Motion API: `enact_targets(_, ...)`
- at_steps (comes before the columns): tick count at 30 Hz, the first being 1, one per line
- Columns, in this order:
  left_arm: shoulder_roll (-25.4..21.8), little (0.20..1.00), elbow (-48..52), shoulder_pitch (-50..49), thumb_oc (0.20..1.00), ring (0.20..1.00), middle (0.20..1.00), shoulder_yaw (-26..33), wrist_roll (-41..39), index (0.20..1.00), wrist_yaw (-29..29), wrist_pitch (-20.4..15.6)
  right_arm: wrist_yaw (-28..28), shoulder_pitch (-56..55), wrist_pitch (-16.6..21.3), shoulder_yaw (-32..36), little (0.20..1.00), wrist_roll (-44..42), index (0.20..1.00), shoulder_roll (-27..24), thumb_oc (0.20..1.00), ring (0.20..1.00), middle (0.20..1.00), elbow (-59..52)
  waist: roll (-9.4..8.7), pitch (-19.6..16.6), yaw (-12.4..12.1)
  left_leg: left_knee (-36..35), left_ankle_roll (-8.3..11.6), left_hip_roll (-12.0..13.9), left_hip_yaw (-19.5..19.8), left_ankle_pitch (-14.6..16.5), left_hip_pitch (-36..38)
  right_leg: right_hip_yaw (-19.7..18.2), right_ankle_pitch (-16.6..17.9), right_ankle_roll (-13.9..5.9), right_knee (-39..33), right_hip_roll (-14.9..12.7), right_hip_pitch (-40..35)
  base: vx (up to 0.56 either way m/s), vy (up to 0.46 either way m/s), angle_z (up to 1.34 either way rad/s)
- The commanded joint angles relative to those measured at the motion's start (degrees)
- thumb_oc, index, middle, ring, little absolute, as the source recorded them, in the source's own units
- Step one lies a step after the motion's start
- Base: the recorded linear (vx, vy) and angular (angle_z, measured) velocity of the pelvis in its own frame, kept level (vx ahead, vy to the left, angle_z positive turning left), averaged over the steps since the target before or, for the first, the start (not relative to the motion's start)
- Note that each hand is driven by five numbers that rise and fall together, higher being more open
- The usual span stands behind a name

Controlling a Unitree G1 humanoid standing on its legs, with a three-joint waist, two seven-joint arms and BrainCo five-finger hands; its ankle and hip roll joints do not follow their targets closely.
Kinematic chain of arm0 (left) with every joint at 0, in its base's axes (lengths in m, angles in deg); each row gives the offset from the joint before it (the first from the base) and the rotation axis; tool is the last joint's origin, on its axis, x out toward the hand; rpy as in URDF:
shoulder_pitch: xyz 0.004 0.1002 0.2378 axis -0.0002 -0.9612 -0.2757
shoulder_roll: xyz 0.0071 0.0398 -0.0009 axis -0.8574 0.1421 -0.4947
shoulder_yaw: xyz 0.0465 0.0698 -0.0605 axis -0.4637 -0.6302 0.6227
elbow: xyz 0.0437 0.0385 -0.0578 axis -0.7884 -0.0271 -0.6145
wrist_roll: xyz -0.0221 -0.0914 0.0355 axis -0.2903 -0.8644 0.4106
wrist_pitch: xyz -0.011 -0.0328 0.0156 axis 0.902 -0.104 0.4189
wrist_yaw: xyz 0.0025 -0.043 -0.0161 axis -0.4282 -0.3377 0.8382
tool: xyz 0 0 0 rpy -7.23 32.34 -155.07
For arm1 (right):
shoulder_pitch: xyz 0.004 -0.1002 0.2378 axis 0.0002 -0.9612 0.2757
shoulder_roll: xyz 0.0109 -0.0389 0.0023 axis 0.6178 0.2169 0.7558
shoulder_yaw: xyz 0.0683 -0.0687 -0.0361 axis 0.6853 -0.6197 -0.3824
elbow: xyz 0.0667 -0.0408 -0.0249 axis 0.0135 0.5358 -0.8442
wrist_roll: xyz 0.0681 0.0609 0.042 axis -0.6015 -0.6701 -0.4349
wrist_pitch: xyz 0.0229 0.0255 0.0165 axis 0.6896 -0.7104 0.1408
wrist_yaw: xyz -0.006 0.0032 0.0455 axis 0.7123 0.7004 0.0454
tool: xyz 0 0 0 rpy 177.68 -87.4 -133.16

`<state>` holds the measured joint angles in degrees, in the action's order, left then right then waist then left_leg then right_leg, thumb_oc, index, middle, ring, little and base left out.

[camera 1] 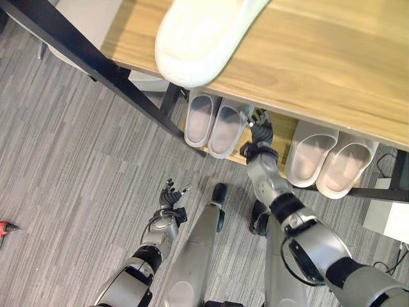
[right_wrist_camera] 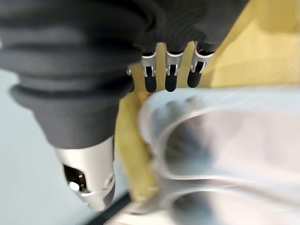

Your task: Arrange the slippers neatly on the shoe rack.

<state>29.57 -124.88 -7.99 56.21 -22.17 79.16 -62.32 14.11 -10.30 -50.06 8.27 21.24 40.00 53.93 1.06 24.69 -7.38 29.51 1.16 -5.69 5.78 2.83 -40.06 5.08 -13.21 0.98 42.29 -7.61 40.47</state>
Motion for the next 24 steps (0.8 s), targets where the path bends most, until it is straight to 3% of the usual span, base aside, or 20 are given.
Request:
enact_targets(1,0.0,1.0,-3.9,-0.4,1.0,1.0,1.0,2.4,3.1,1.0,-1.8,0.6,-3.9,-3.8,-0.6,-0.3,1.0,6.1,1.0,-0.6,1.0,1.0,1.0,-6.0,-0.03,-3.5,1.4,-4.6,0.54,2.6,1.3,1.1,5.4,-1.3,0.7,-4.42,-11.6,-1.4,-11.1,0.06,-0.012,-0.12)
enact_targets(11,1.2,1.0,-7.3,-7.4,1.0,1.0,1.0,5.6,7.6,1.0,-5.3,2.6,-11.5,-21.0,-3.1,-1.9,1.0,8.1,1.0,-2.6,1.0,1.0,1.0,-10.3,-1.11,-8.1,4.4,-18.3,2.07,4.7,0.0,-3.2,20.8,0.0,6.2,-6.48,-26.2,-0.2,-25.3,0.11,-0.022,-0.05)
enact_targets(14,1.0,1.0,-5.9,-10.5,1.0,1.0,1.0,6.2,9.7,1.0,-6.9,2.8,-15.4,-26.4,-4.6,-2.4,1.0,9.8,1.0,-5.5,1.0,1.0,1.0,-12.2,-1.05,-9.9,5.3,-22.5,2.32,5.3,-0.8,-4.4,25.0,0.0,7.6,-6.87,-30.1,0.4,-28.8,0.1,-0.026,-0.12)
enact_targets(21,-2.4,1.0,2.5,-20.1,1.0,1.0,1.0,6.6,15.8,1.0,-13.1,3.2,-23.1,-43.7,-7.7,0.1,1.0,24.1,1.0,-16.4,1.0,1.0,1.0,-16.3,-0.91,-14.7,7.2,-30.3,2.5,6.5,-2.6,-5.7,35.2,-0.7,10.5,-7.95,-39.4,1.0,-38.3,0.1,-0.058,-0.13)
enact_targets(22,-2.6,1.0,7.7,-20.9,1.0,1.0,1.0,4.1,16.9,1.0,-12.7,3.3,-22.9,-44.5,-7.9,0.4,1.0,26.5,1.0,-17.0,1.0,1.0,1.0,-14.9,-0.86,-15.3,7.5,-30.8,2.39,6.6,-2.8,-5.6,36.1,-0.8,10.7,-7.96,-40.2,1.1,-39.2,0.14,-0.102,-0.23)
enact_targets(24,-1.0,1.0,3.9,-20.6,1.0,1.0,1.0,2.7,21.4,1.0,-13.2,4.4,-20.8,-46.7,-7.8,1.9,1.0,33.5,1.0,-17.0,1.0,1.0,1.0,-10.0,-0.68,-16.3,8.3,-32.2,2.47,6.7,-3.5,-5.5,38.2,-1.2,11.0,-8.07,-42.0,1.2,-41.3,0.1,-0.07,-0.24)
